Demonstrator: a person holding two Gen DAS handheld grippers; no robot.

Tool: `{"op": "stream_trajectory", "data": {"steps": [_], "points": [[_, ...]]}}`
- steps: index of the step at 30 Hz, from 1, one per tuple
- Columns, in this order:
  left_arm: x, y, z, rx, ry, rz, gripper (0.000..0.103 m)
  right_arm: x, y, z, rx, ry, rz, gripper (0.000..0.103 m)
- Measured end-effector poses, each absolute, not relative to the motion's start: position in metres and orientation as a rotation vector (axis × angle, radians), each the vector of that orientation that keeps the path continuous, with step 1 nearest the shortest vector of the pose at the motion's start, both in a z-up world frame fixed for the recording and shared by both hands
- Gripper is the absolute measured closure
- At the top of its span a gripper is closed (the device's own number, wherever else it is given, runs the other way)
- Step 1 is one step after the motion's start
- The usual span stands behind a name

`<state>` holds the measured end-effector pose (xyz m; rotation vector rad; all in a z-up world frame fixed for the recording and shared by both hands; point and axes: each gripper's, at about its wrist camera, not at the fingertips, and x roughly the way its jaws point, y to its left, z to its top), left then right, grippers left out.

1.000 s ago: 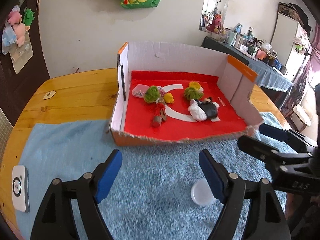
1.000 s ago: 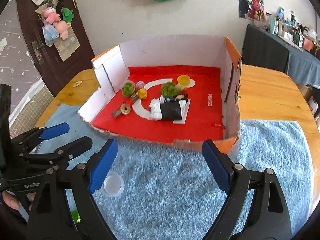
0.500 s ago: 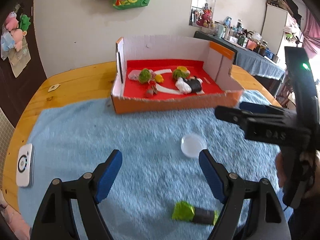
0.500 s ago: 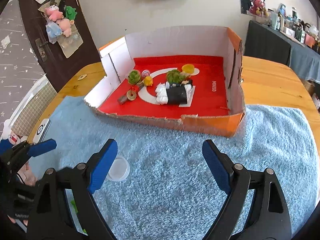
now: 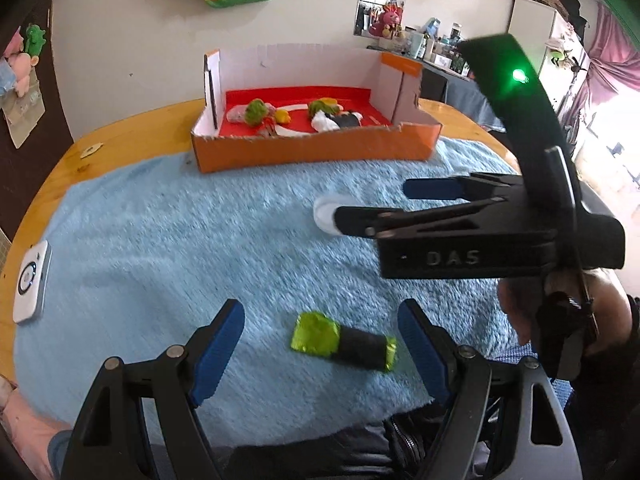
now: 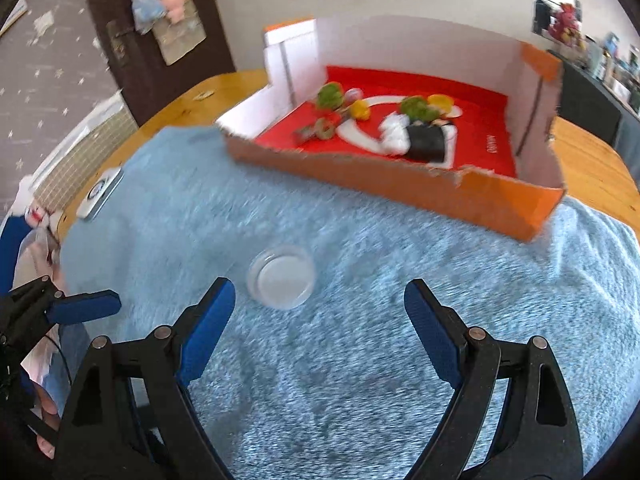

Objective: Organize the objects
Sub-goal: 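Move left tool to the green-and-black wrapped cylinder while right tool approaches the clear dish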

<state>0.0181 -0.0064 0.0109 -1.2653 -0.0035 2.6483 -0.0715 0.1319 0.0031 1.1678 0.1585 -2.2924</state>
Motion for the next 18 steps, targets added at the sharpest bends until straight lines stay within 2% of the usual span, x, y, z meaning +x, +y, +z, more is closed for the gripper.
{"op": "stream_trajectory", "data": {"steps": [18], "points": [[0.024, -0.004, -0.017, -1.279, -0.005, 2.622, 0.022, -0.075, 0.107, -0.011, 1.163, 0.243, -2.259, 0.016]]}}
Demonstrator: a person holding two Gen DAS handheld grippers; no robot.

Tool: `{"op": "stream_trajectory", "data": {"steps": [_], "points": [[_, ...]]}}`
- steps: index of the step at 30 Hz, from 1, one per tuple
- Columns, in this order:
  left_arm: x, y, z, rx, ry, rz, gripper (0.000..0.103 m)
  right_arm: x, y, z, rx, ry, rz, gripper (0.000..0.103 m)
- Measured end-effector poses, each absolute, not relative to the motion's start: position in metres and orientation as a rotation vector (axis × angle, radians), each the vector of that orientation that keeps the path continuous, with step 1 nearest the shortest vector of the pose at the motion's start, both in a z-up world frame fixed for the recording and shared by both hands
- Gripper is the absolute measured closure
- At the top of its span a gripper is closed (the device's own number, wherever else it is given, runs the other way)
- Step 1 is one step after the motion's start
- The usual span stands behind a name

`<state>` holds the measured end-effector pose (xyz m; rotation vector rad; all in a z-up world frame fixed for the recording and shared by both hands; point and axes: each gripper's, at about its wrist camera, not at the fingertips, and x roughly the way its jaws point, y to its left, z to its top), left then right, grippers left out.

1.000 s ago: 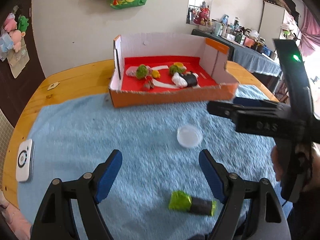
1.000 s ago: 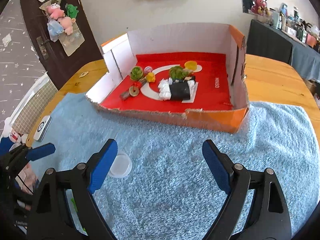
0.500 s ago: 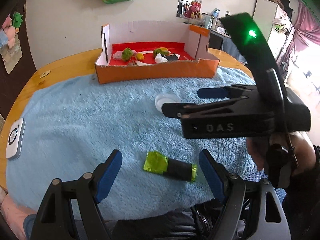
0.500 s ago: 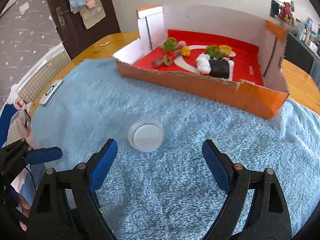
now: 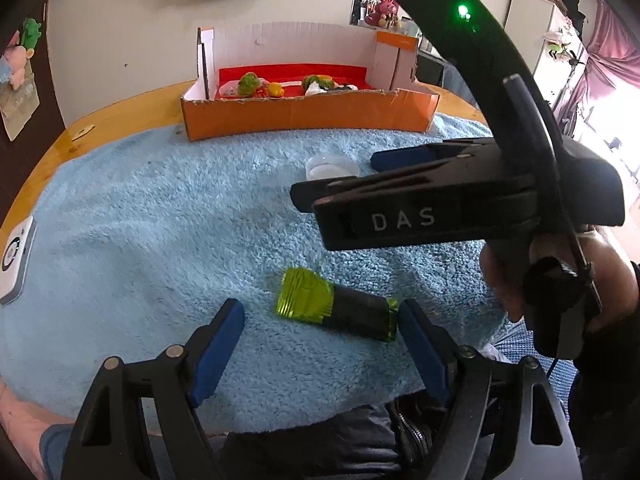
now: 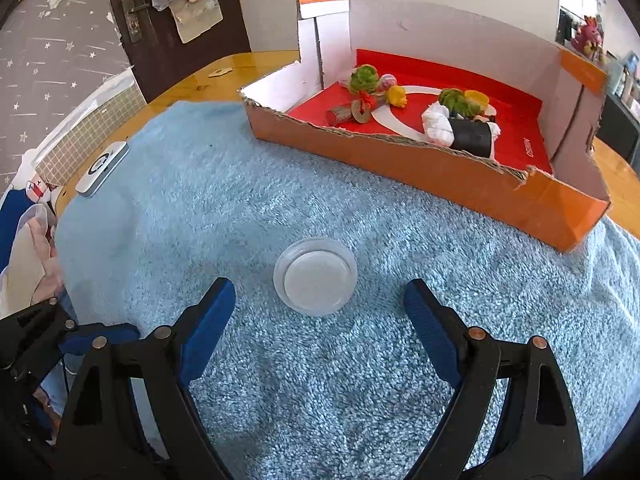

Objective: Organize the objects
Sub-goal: 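Move left tool to the green-and-black wrapped cylinder while right tool approaches the clear dish, then close left tool on the green-and-black cylinder while right tool grasps the clear dish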

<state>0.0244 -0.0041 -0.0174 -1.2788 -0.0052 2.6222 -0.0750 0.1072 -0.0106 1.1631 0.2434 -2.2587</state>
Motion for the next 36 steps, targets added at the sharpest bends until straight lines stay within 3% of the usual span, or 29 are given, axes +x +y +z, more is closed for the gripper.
{"op": "stream_trajectory", "data": {"steps": [3, 9, 17, 36], "points": [[0.022, -0.004, -0.018, -1.26, 0.011, 2.636, 0.022, -0.076, 0.106, -0.011, 1.155, 0.266, -2.276, 0.02], [0.027, 0.0, -0.022, -1.219, 0.08, 2.656, 0.023, -0.076, 0.111, -0.011, 1.142, 0.276, -2.316, 0.04], [0.03, -0.011, -0.021, -1.179, 0.022, 2.701, 0.04, -0.073, 0.116, -0.01, 1.13, 0.287, -2.357, 0.063], [-0.002, -0.016, -0.005, -1.147, 0.008, 2.717, 0.041, -0.07, 0.132, 0.003, 1.117, 0.189, -2.396, 0.064]]}}
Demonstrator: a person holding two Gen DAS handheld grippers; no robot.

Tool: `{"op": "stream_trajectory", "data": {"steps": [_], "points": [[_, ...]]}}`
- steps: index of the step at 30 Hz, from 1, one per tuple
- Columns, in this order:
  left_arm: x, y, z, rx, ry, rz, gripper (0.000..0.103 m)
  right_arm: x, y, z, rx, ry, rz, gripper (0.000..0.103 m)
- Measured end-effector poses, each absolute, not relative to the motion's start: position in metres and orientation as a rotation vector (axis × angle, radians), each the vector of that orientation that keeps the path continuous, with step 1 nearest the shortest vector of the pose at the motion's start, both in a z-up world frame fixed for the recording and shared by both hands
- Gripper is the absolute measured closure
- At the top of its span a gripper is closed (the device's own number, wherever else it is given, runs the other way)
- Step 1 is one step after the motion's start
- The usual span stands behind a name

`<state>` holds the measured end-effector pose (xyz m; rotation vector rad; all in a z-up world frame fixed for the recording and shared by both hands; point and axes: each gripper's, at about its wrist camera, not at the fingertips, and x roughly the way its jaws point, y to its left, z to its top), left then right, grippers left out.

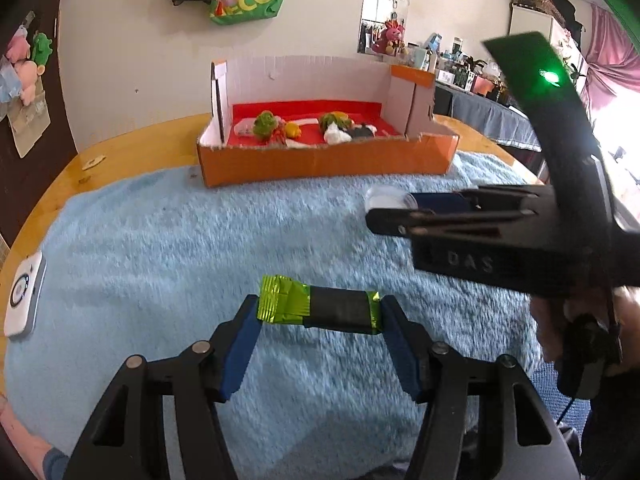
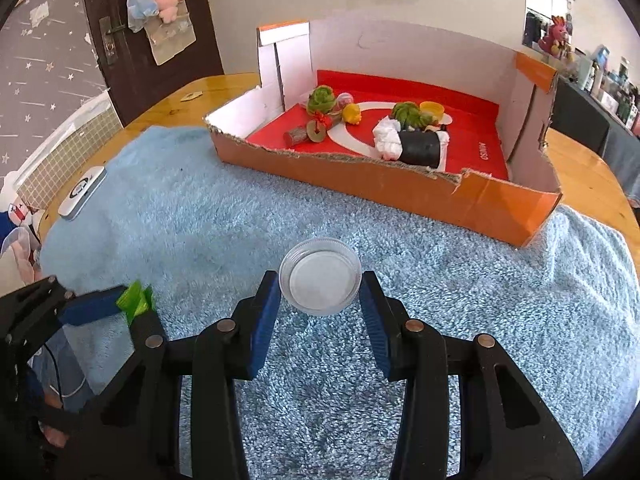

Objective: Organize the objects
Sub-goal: 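Carry the green-and-black cylinder with left tool while right tool carries the dish into the box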

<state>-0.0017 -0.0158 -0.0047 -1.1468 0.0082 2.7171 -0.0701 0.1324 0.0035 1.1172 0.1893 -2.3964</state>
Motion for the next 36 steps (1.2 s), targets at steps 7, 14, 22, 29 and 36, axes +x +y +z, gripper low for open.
{"op": "stream_trajectory", "data": {"steps": [7, 14, 22, 29, 36], "points": [[-0.024, -0.018, 0.004, -1.136, -0.03, 2.712, 0.041, -0.071, 0.141, 0.02, 1.088, 0.147, -2.417, 0.064], [-0.044, -0.02, 0.018, -1.109, -0.022, 2.731, 0.041, -0.074, 0.148, 0.036, 1.054, 0.126, -2.446, 0.064], [-0.068, -0.025, 0.025, -1.111, -0.039, 2.741, 0.041, -0.08, 0.152, 0.04, 1.055, 0.109, -2.451, 0.064], [-0.089, -0.026, 0.035, -1.099, -0.057, 2.745, 0.041, -0.088, 0.156, 0.048, 1.044, 0.095, -2.459, 0.064], [-0.112, -0.026, 0.047, -1.082, -0.062, 2.747, 0.041, -0.104, 0.157, 0.061, 1.029, 0.096, -2.47, 0.064]]}}
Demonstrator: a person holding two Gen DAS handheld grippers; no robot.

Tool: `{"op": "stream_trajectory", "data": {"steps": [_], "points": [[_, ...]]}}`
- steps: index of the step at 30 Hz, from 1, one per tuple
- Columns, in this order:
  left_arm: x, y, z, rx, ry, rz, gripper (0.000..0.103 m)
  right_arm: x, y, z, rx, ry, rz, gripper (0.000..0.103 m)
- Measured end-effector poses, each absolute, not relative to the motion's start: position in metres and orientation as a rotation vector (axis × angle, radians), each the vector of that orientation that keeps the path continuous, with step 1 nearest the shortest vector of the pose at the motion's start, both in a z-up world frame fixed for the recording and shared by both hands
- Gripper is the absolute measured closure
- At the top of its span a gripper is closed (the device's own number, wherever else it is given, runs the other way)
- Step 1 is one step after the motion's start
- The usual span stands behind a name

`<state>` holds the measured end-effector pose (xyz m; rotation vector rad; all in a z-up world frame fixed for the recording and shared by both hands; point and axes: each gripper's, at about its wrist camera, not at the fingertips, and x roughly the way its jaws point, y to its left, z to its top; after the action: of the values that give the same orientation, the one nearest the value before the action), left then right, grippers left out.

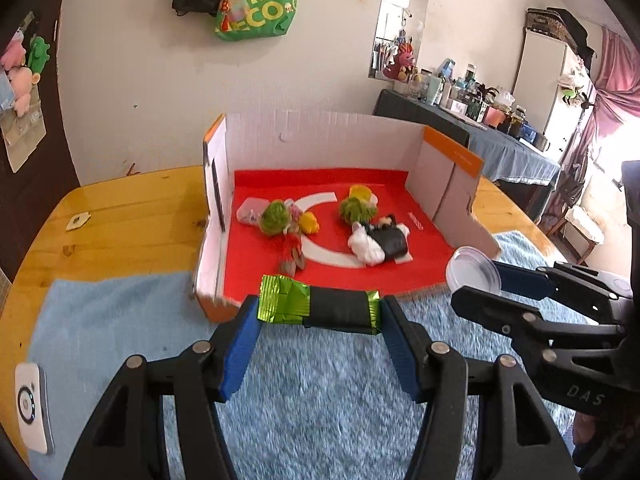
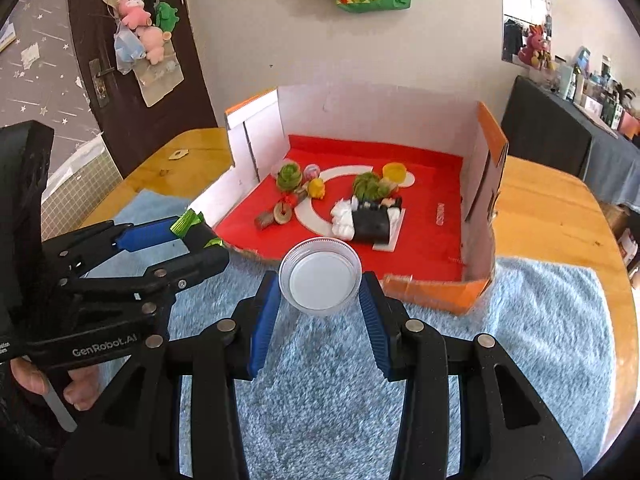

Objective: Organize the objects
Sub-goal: 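Carry the green-and-black cylinder with left tool while right tool carries the dish into the box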

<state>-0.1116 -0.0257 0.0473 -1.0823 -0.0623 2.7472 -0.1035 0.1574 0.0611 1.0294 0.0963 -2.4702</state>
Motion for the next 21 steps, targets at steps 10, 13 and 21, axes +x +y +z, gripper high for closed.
{"op": "stream_trajectory", "data": {"steps": [10, 13, 21], "points": [[-0.155, -0.019, 0.045, -1.167, -0.039, 2.695, 0.041, -0.142, 0.154, 0.062, 1.104, 0.107, -2.449, 0.064], [-0.166, -0.017, 0.039, -1.208, -0.035, 2.66, 0.041, -0.155, 0.154, 0.056, 1.157, 0.113, -2.433, 0.064], [-0.185, -0.009, 0.022, -1.303, -0.005, 2.564, 0.041, -0.177, 0.159, 0.039, 1.269, 0.138, -2.406, 0.064]]}}
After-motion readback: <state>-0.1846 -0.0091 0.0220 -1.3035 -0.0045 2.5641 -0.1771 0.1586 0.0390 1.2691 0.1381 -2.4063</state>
